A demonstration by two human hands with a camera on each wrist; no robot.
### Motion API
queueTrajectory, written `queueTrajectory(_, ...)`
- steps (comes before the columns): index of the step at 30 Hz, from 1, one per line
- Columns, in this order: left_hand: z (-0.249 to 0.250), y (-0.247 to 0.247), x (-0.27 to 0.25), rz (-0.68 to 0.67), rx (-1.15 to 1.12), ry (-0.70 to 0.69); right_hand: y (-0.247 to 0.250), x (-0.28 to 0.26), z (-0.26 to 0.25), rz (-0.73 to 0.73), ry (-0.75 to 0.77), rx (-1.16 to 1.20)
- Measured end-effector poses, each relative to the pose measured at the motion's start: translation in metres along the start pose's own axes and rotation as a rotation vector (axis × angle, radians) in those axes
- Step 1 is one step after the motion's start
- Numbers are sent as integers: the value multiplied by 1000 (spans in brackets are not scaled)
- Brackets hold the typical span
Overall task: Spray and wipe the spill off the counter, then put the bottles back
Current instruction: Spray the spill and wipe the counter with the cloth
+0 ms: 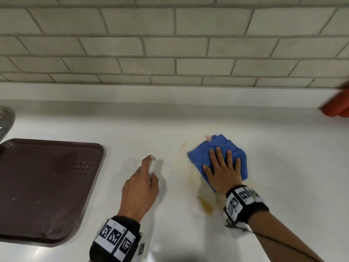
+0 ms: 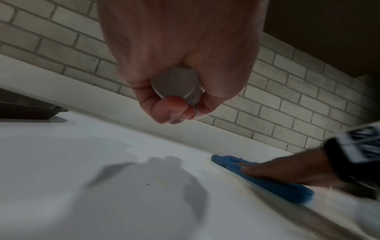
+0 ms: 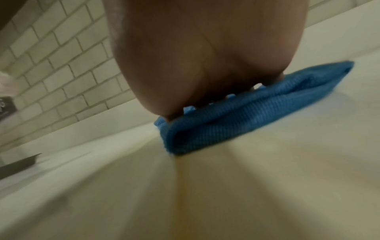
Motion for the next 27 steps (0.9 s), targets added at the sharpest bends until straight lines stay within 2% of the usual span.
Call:
queueTrajectory(5,-6,4,-1,-9,-20,-22,26,64,-25,-74,-42,39)
queueTrajectory(9,-12,6,1,-29,-22,-57,28,75,-56,-109,9,20)
queueTrajectory(13,-14,7,5,-49,-15,-70,7,52,-87,-96,99,-21)
queueTrajectory(18,-9,3,5,-107,-6,-106,-21,-5,-96,-75,111,-40)
queueTrajectory(23,-3,-2,3,-143,-48,-89,-30,-57,-62,-48,43,-17)
queueTrajectory(27,7,-8,-6,-191,-26,-114,-19,-68,-17,-13,-75,11)
Point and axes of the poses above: each hand's wrist, its own x-axis towards the middle knuckle, its own y-axis out of the back of the hand, z = x × y, the point moved 1 cm from there along x, towards the middle knuckle, and after that the axes turned 14 degrees about y, right-handed, at the moved point
